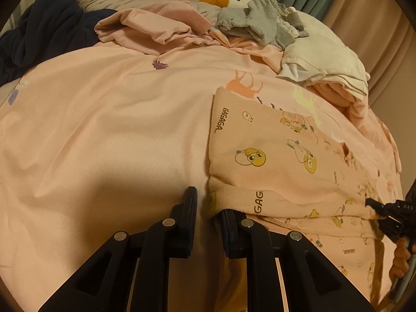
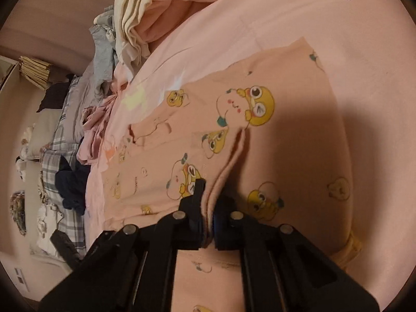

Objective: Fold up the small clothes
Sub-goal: 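Press the folded hem flat and open the right tool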

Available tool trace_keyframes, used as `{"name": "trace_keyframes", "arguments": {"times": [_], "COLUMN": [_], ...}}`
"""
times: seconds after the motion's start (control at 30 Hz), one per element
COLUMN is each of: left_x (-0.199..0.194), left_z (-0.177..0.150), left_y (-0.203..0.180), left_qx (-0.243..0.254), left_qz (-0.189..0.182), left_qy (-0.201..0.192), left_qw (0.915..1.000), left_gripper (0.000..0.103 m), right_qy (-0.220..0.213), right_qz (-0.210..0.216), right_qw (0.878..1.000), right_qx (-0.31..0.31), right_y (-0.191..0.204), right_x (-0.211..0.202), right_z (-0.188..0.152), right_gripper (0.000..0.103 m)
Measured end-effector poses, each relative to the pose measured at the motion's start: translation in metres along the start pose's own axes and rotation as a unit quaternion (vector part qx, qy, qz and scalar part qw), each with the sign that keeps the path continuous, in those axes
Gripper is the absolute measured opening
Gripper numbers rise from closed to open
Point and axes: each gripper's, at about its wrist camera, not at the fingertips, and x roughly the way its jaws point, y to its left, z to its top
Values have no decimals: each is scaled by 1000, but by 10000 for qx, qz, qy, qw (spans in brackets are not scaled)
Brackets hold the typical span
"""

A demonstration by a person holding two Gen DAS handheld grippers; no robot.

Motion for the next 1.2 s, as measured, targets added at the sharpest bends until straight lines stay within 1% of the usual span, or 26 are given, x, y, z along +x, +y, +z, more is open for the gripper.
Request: {"name": "trace_keyframes", "arguments": {"times": [0.07,0.13,0.2,0.27,0.33,0.47,0.5,0.53,0.57,0.6,0.63,0.7,0.77,0.8,0.83,0.9,0.93,0.97,1.0,1.07,1.1,1.13,1.17,1.2], "left_x": [0,-1,-2,-2,-5,-17,-20,-22,-26,-31,-35,-44,-47,-47,-46,-36,-31,-25,-18,-9,-8,-9,-9,-10], "left_z": [1,2,1,0,-1,-3,-3,-4,-6,-7,-9,-10,-11,-11,-10,-9,-8,-8,-8,-10,-10,-10,-10,-10], "left_y": [-2,-7,-13,-14,-11,-1,1,1,2,2,1,-2,-5,-6,-5,-4,-5,-6,-8,-11,-13,-15,-16,-17], "left_qx": [70,165,260,337,361,195,173,175,205,261,310,500,645,658,622,418,343,303,284,241,237,246,263,286], "left_qz": [87,248,431,476,382,3,-33,-57,-109,-134,-113,88,241,257,194,-189,-316,-370,-330,-255,-250,-232,-197,-180], "left_qy": [55,90,98,101,149,429,528,585,632,633,612,431,306,294,335,571,655,717,778,804,726,697,696,707], "left_qw": [9999,9995,9987,9982,9985,9989,9984,9981,9977,9976,9976,9978,9972,9971,9973,9973,9968,9963,9960,9961,9968,9970,9970,9969], "left_gripper": [17,17,17,17,17,17,17,17,17,17,17,17,17,17,17,17,17,17,17,17,17,17,17,17], "right_qy": [-155,-331,-370,-337,-210,-351,-387,-481,-541,-569,-519,-499,-403,-261,-121,3,39,46,81,154,148,146,136,102], "right_qz": [-7,-216,-428,-626,-885,-806,-893,-1147,-1249,-1293,-1193,-1198,-1037,-849,-558,-128,15,2,-52,-47,-31,-95,-258,-261], "right_qw": [9997,9985,9973,9964,9948,9952,9943,9909,9890,9882,9900,9905,9930,9957,9984,9999,10000,10000,10000,9999,9999,9998,9995,9995], "right_qx": [-162,-385,-476,-464,-461,-438,-438,-520,-576,-597,-544,-456,-387,-245,-49,108,90,33,-8,-18,-57,-107,-146,-124], "right_y": [2,6,4,-2,-11,-16,-16,-14,-13,-13,-16,-22,-25,-28,-31,-29,-25,-21,-17,-9,-6,-4,-2,-4], "right_x": [-10,-24,-27,-24,-14,-18,-20,-22,-25,-29,-32,-35,-37,-38,-37,-33,-31,-28,-24,-12,-7,-3,1,2], "right_z": [2,6,9,10,7,5,6,8,8,9,11,12,10,10,10,7,6,5,4,2,1,0,0,0], "right_gripper": [5,5,5,5,4,3,2,0,0,0,0,1,6,7,10,27,42,46,46,45,43,27,6,5]}}
